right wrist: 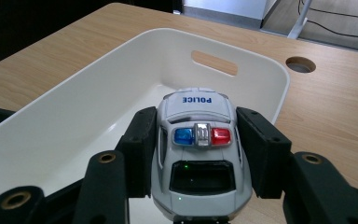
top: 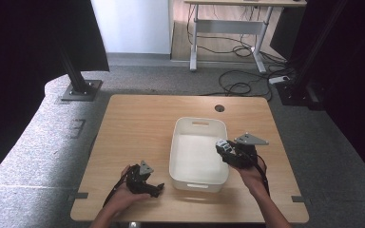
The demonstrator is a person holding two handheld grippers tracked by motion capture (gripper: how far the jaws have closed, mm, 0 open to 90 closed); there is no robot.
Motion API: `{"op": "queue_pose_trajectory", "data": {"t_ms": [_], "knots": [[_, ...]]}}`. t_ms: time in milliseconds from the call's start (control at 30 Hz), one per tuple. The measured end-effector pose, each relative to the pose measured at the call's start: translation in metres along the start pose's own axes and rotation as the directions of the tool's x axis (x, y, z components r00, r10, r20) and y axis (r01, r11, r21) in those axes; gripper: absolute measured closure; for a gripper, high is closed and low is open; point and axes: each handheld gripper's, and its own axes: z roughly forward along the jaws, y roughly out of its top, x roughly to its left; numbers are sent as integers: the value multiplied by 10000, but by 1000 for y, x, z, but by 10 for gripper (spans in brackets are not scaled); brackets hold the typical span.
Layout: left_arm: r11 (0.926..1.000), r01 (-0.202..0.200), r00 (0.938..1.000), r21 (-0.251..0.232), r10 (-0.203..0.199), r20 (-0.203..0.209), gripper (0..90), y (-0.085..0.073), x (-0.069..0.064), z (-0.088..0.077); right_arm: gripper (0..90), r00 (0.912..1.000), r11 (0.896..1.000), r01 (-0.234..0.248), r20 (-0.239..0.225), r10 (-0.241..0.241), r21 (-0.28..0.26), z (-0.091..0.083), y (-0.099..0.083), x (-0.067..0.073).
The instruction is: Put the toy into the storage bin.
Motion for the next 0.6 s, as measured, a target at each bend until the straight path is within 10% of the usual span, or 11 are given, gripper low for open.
{"op": "queue_pose_trajectory", "data": {"t_ms": [600], "knots": [[10000, -14, 10000, 11, 14, -4, 0, 0, 0, 0, 503, 9999, 9999, 79, -67, -79, 70, 10, 10, 7]]}}
